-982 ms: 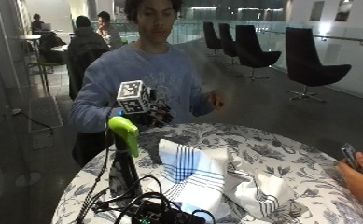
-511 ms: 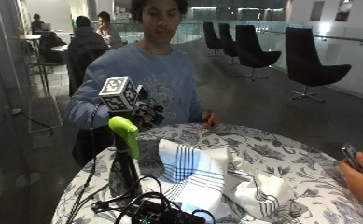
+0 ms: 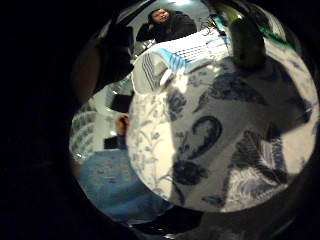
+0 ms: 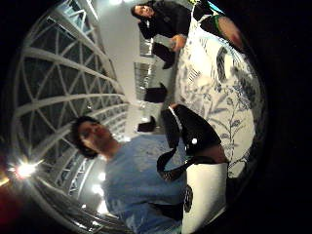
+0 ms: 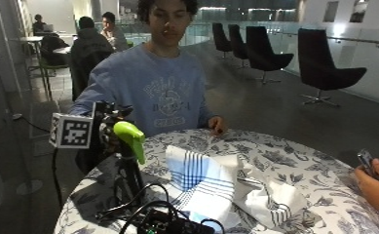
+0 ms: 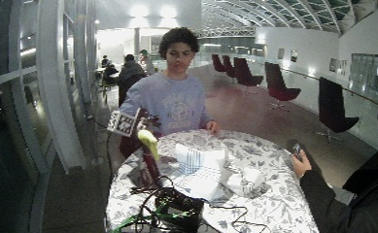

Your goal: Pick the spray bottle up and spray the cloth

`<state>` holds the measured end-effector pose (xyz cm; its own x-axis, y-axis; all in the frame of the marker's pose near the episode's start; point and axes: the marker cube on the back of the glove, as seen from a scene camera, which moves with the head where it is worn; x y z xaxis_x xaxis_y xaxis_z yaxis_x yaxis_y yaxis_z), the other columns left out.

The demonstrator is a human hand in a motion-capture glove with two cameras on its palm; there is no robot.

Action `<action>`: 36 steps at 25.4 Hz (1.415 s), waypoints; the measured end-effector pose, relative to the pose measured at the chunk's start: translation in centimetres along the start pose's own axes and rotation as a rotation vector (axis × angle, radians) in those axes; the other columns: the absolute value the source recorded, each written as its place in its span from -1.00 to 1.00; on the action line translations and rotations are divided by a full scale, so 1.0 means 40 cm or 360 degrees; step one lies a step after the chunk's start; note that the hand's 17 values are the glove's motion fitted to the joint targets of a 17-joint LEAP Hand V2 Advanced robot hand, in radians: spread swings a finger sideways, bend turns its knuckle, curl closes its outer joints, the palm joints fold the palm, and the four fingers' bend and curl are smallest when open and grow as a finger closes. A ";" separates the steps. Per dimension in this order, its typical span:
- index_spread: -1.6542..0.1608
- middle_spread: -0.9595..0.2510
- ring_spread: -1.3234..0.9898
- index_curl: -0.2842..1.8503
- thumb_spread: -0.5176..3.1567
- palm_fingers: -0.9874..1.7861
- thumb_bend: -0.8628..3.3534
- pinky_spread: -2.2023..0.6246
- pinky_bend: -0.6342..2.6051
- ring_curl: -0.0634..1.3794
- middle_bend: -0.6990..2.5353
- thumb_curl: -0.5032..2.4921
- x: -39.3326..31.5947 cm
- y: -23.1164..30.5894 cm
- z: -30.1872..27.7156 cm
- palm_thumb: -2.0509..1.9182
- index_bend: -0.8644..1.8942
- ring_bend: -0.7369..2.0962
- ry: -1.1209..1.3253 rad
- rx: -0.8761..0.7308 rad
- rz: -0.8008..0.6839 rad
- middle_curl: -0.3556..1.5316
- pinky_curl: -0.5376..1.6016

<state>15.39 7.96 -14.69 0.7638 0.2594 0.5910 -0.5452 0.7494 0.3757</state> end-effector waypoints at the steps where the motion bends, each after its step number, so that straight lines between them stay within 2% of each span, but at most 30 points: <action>1: 0.42 0.55 0.16 -0.48 -0.09 0.22 -0.51 0.70 -0.47 -0.52 -0.43 -0.47 0.016 -0.007 -0.021 0.34 -0.30 -0.24 -0.0077 0.0041 0.0038 -0.29 -0.22; 10: 0.43 0.57 0.17 -0.49 -0.10 0.20 -0.54 0.70 -0.46 -0.51 -0.42 -0.47 0.140 -0.074 -0.129 0.34 -0.29 -0.25 -0.0222 0.0380 0.0107 -0.26 -0.20; 28: 0.43 0.55 0.16 -0.50 -0.12 0.22 -0.57 0.70 -0.46 -0.48 -0.42 -0.44 0.186 -0.311 -0.108 0.40 -0.29 -0.24 -0.0140 0.0560 0.0119 -0.23 -0.18; 36: 0.47 0.51 0.14 -0.46 -0.15 0.37 -0.58 0.69 -0.49 -0.48 -0.41 -0.41 0.210 -0.353 -0.098 0.45 -0.24 -0.24 0.0034 0.0686 0.0151 -0.22 -0.20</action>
<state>30.85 1.92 -17.83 0.7079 0.3307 0.6241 -0.7041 0.4004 0.5865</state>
